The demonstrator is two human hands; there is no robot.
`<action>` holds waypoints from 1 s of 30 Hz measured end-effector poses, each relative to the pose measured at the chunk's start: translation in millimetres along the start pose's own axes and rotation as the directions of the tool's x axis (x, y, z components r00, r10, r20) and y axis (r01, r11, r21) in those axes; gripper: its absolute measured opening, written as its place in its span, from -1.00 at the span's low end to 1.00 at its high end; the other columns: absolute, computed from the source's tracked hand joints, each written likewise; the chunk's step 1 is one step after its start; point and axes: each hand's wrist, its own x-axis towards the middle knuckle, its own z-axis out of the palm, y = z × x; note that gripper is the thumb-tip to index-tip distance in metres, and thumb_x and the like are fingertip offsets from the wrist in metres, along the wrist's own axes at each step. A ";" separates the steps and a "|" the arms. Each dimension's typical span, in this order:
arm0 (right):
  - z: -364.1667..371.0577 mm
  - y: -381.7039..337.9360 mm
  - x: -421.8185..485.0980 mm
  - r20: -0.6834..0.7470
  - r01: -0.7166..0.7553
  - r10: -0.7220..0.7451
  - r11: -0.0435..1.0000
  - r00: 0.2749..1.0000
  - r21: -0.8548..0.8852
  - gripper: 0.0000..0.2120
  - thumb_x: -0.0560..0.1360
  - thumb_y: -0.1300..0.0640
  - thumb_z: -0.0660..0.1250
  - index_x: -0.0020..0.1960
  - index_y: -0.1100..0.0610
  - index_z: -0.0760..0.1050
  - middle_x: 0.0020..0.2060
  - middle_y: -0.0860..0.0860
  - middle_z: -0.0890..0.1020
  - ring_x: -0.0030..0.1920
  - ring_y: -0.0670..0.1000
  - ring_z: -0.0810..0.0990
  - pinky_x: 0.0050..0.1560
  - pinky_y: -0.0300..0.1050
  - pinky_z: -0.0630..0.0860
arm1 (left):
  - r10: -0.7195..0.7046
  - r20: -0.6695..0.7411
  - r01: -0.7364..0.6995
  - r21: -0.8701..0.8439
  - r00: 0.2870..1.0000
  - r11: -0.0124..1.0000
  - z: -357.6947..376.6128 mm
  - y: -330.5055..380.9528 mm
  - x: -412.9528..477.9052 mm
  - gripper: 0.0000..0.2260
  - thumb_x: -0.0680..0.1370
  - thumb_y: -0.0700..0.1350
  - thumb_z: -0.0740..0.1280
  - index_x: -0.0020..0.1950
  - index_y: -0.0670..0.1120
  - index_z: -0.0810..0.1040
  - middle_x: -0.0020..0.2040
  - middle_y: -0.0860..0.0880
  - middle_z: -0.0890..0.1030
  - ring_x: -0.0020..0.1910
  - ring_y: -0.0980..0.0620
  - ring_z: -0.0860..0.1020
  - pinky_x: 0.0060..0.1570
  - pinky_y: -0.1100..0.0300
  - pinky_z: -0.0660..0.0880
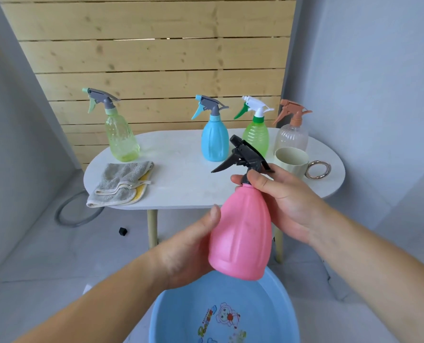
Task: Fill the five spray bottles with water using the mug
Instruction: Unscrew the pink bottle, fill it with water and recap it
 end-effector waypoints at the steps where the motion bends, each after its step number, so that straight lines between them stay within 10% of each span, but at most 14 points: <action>1: 0.5 1.2 0.0 -0.003 0.001 -0.001 1.000 1.000 0.000 -0.57 0.36 0.07 0.44 0.20 0.14 0.52 0.05 0.16 0.71 0.00 0.03 0.63 0.37 0.17 0.39 | 0.000 -0.021 0.001 0.046 1.000 0.999 0.7 -1.3 1.7 0.08 0.13 0.39 0.64 0.53 -0.03 0.41 0.37 -0.09 0.63 0.32 -0.10 0.63 0.19 0.03 0.61; 18: 3.7 4.4 1.4 -0.045 -0.038 0.037 0.999 0.998 -0.002 -0.38 0.34 -0.01 0.45 0.34 0.18 0.46 0.08 0.09 0.71 -0.13 -0.09 0.65 -0.12 -0.16 0.49 | -0.030 -0.094 0.023 -0.077 0.995 0.997 -8.1 5.7 -5.9 -0.31 0.28 0.17 0.54 0.36 -0.07 0.60 0.09 -0.13 0.72 -0.02 -0.09 0.71 -0.08 0.04 0.64; 23: 5.0 9.5 4.2 -0.044 -0.055 0.055 0.998 0.998 0.004 -0.46 0.33 -0.02 0.46 0.24 0.16 0.48 0.08 0.10 0.71 -0.02 0.00 0.63 0.13 0.00 0.47 | -0.012 -0.090 0.017 0.054 0.996 0.998 -4.6 3.8 -8.3 0.00 0.05 0.38 0.67 0.42 0.04 0.54 0.23 -0.10 0.71 0.16 -0.10 0.70 0.05 0.04 0.65; 30: 3.4 9.1 6.3 -0.030 -0.064 0.065 0.997 0.997 0.033 -0.45 0.35 0.00 0.45 0.29 0.18 0.47 0.07 0.09 0.71 0.00 0.01 0.61 0.16 0.00 0.42 | -0.022 -0.099 0.017 -0.053 0.995 0.998 -7.6 5.2 -10.3 -0.13 0.12 0.30 0.68 0.34 -0.06 0.64 0.18 -0.18 0.71 0.10 -0.14 0.70 0.02 0.01 0.65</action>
